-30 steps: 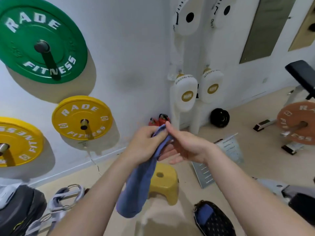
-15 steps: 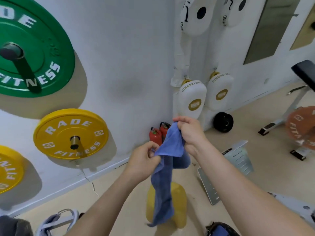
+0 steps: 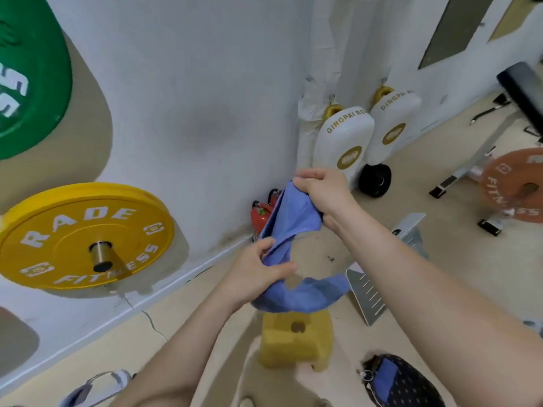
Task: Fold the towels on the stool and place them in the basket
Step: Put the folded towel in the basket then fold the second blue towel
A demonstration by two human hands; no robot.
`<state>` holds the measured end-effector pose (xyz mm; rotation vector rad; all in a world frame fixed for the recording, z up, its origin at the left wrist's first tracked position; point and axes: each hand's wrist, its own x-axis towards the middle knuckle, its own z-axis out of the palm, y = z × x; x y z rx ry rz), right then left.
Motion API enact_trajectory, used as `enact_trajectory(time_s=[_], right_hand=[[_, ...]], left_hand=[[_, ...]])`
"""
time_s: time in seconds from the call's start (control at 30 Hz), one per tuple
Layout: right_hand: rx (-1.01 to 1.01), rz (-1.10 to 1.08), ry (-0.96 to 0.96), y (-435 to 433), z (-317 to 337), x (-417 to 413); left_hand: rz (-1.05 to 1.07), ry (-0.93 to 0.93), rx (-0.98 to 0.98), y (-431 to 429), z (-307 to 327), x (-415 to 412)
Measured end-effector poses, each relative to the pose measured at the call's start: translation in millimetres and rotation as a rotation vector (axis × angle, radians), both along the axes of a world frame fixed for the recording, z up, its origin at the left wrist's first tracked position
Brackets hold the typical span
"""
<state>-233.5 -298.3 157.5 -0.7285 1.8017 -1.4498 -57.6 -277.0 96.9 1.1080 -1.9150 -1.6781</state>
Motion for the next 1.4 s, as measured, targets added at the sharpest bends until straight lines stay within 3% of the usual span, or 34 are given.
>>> enact_trajectory(time_s=[0.1, 0.17, 0.33, 0.6, 0.8, 0.97, 1.13, 1.23, 1.33, 1.4], right_hand=[[0.065, -0.084, 0.335, -28, -24, -8], [0.111, -0.15, 0.46, -41, -44, -21], [0.142, -0.379, 0.376, -48, -107, -59], [-0.046, -0.579, 0.323, -8, -198, -121], [-0.122, -0.729, 0.417, 59, -342, -170], [0.043, -0.741, 0.414, 112, -545, -181], [0.523, -0.402, 0.445, 204, -724, -178], [0.679, -0.161, 0.496, 220, -786, -184], [0.777, 0.097, 0.608, 204, -817, -189], [0.789, 0.155, 0.666, 196, -822, -194]], left_hand=[[-0.148, -0.258, -0.003, -32, -35, 26], [-0.154, -0.386, -0.061, -59, -64, 45], [-0.099, -0.64, -0.387, -116, -121, 79], [0.138, -0.65, -0.844, -132, -178, 61], [-0.006, -0.699, -1.106, -123, -314, 57], [-0.257, -0.712, -1.093, -106, -463, 41], [-0.752, -0.759, -0.698, -48, -602, 33], [-0.853, -0.694, -0.529, -36, -644, 21], [-0.825, -0.589, -0.283, -40, -647, 12], [-0.845, -0.573, -0.227, -36, -645, 10]])
